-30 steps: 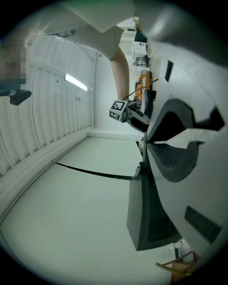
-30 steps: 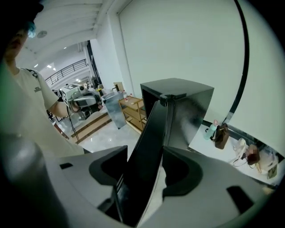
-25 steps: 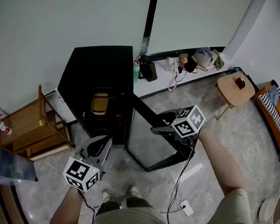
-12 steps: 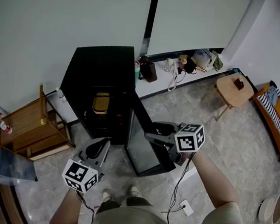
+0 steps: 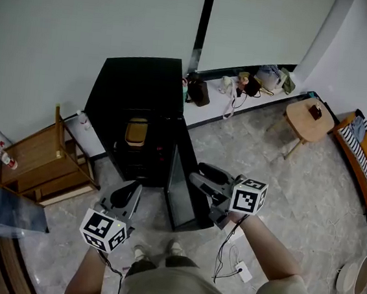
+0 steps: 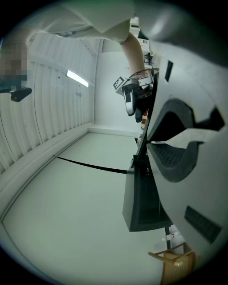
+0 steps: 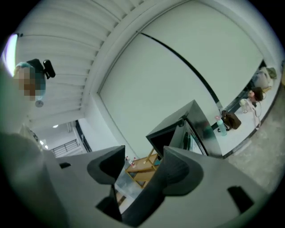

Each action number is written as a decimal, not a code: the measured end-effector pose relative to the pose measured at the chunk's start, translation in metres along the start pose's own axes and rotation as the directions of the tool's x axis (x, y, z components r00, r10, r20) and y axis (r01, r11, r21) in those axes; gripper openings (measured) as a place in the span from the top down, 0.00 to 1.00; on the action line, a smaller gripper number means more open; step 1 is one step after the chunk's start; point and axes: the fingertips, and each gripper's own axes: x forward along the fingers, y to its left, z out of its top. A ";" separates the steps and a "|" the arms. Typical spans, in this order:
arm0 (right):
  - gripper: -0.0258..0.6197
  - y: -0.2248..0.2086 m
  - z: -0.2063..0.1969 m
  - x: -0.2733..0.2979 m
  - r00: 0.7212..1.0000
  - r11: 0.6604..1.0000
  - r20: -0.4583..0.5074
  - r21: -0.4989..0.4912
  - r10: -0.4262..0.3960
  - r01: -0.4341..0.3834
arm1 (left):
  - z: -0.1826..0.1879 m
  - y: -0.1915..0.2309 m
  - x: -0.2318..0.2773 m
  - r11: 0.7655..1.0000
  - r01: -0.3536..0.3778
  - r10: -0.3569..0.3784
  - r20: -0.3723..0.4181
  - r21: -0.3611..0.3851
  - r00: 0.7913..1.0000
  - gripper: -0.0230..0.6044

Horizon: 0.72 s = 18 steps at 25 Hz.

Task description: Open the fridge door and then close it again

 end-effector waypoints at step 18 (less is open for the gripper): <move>0.61 0.003 -0.046 0.024 0.993 0.995 -0.068 -0.044 -0.097 0.094 | -0.019 0.024 -0.029 0.998 -0.047 0.046 -0.020 -0.033 0.999 0.94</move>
